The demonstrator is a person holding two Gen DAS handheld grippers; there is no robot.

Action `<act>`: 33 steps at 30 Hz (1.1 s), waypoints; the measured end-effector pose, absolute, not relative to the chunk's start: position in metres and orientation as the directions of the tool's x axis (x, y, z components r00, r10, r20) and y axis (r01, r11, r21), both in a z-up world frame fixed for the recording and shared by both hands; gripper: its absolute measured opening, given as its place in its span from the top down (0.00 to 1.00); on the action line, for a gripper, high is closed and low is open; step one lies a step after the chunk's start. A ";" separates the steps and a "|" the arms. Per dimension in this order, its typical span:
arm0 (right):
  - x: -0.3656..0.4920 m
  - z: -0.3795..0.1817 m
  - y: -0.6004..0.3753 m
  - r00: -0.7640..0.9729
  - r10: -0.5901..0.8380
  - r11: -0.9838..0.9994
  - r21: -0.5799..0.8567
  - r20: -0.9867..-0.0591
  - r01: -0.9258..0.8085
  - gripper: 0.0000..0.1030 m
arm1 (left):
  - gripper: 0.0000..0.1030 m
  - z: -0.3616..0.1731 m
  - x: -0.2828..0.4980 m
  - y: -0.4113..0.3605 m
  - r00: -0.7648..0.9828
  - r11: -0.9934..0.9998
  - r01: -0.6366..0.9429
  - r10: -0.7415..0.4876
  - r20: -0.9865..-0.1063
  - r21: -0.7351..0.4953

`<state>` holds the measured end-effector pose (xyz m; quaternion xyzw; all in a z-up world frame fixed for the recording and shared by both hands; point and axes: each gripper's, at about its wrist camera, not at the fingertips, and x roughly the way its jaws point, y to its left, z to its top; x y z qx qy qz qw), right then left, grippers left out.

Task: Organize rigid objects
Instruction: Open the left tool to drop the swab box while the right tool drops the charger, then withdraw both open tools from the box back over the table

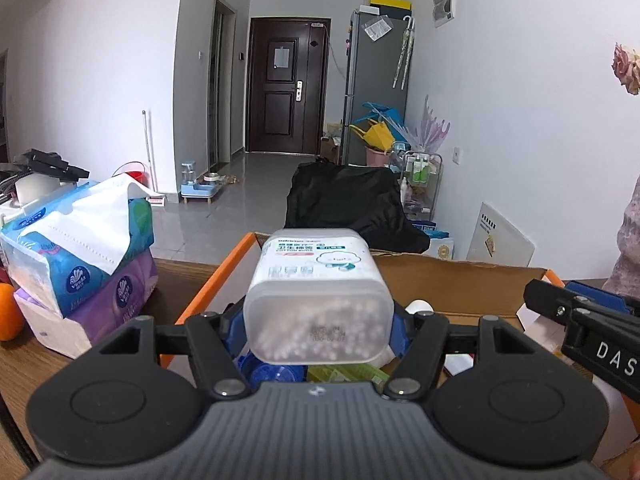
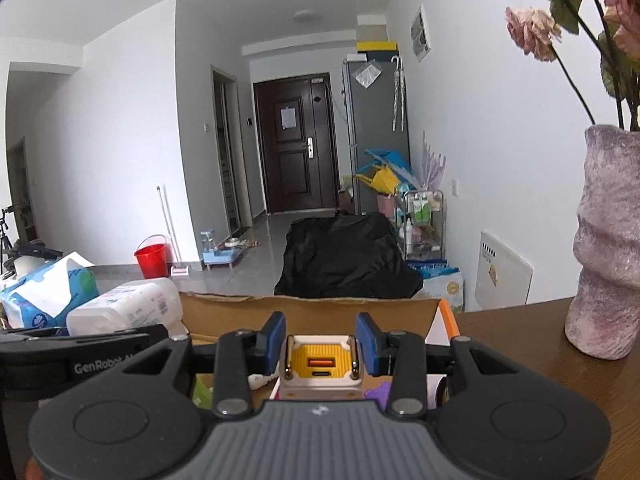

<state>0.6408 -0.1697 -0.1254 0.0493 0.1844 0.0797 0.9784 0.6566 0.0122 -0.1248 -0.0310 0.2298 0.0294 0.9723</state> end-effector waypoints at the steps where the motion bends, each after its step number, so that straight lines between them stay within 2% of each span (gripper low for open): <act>1: 0.641 -0.125 -0.170 0.915 0.179 0.982 0.129 -0.362 -0.141 0.63 | 0.35 -0.124 0.656 0.012 0.894 0.997 -0.067 0.040 -0.447 -0.044; 3: 0.642 -0.123 -0.171 0.909 0.186 0.980 0.138 -0.374 -0.143 0.58 | 0.23 -0.123 0.653 0.012 0.898 0.997 -0.063 0.042 -0.437 -0.035; 4: 0.642 -0.122 -0.173 0.905 0.189 0.979 0.145 -0.381 -0.143 0.42 | 0.19 -0.121 0.651 0.012 0.902 0.997 -0.069 0.048 -0.429 -0.032; 5: 0.642 -0.122 -0.174 0.905 0.187 0.979 0.153 -0.382 -0.137 0.22 | 0.13 -0.120 0.650 0.012 0.905 0.997 -0.075 0.054 -0.422 -0.032; 7: 0.639 -0.120 -0.177 0.916 0.168 0.979 0.169 -0.364 -0.112 0.08 | 0.06 -0.118 0.650 0.015 0.906 0.996 -0.082 0.059 -0.420 -0.036; 9: 0.637 -0.119 -0.178 0.916 0.169 0.979 0.171 -0.365 -0.113 0.09 | 0.00 -0.118 0.650 0.018 0.906 0.995 -0.091 0.064 -0.419 -0.043; 12: 0.636 -0.119 -0.179 0.917 0.166 0.978 0.176 -0.363 -0.108 0.00 | 0.00 -0.117 0.649 0.022 0.904 0.995 -0.098 0.075 -0.421 -0.034; 23: 0.620 -0.113 -0.184 0.926 0.152 0.982 0.157 -0.347 -0.102 0.00 | 0.00 -0.111 0.635 0.029 0.902 0.993 -0.113 0.092 -0.422 -0.025; 33: 0.559 -0.092 -0.191 0.937 0.154 0.985 0.126 -0.313 -0.120 0.00 | 0.00 -0.085 0.569 0.035 0.918 0.992 -0.122 0.106 -0.382 -0.017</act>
